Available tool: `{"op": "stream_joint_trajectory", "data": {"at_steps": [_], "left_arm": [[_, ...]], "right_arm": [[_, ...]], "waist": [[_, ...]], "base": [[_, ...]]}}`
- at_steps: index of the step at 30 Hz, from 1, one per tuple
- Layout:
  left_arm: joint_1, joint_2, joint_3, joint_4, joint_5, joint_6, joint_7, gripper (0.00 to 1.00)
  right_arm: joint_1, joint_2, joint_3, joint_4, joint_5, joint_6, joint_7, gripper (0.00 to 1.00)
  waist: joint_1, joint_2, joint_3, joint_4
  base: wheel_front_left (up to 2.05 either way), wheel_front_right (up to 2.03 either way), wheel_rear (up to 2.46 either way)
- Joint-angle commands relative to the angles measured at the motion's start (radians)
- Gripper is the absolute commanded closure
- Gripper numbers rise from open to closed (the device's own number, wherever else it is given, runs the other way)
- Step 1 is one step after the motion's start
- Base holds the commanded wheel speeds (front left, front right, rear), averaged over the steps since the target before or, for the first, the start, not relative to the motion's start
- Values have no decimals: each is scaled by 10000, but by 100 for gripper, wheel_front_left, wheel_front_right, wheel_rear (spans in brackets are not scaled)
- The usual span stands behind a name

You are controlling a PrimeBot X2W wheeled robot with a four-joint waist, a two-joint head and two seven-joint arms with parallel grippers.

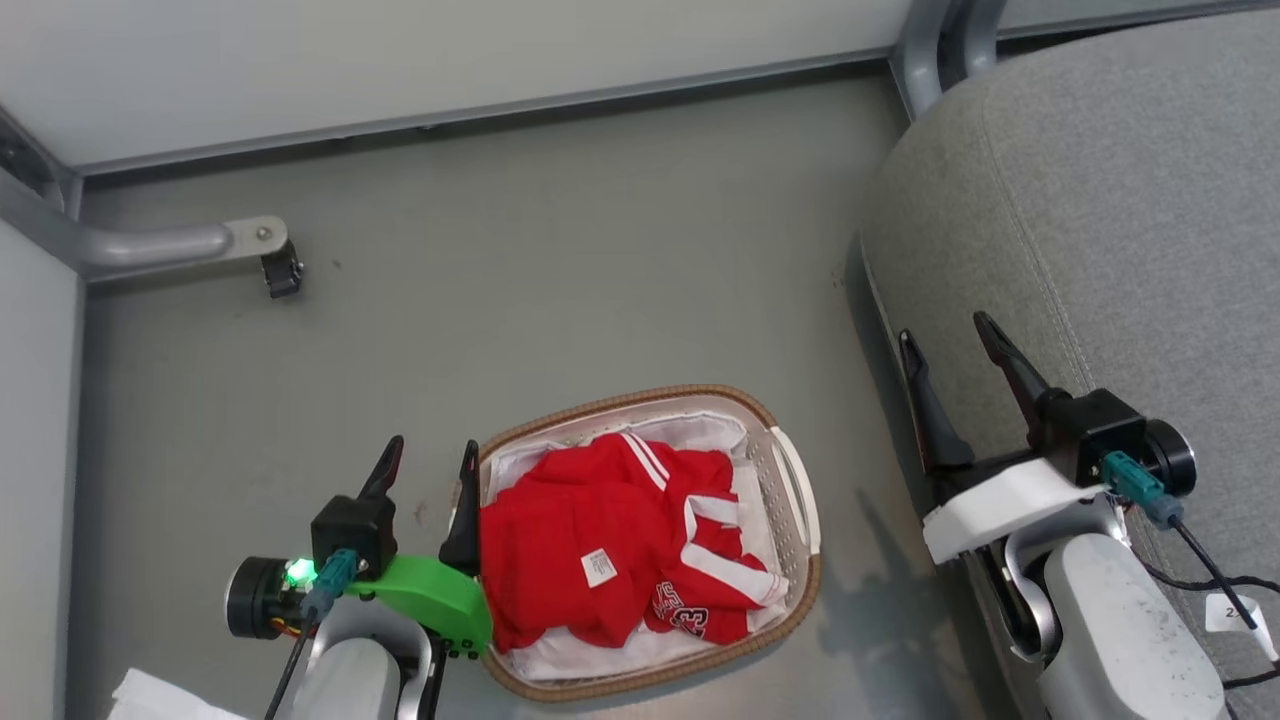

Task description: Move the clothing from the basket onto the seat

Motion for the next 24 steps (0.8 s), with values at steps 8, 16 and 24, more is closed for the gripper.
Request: {"op": "stream_joint_trajectory", "data": {"at_steps": [8,16,24], "left_arm": [[-1537,38,-828,1532,-132,43,4,0],[-2570,45,-1566,3011,32,184,4,0],[-3731,48,-2087,5066,289,435,4,0]], "right_arm": [[-845,-47,229,-547,248,-6,-31,0],[-1376,42,404,-710,311,-6,-31,0],[-1729,155,529,-823,318,-6,-31,0]], "waist": [[-1,-1,2533,-914],[-1,-1,3708,-1304],[-1,-1,4682,-1709]], "base": [[0,0,0],[0,0,0],[0,0,0]]}}
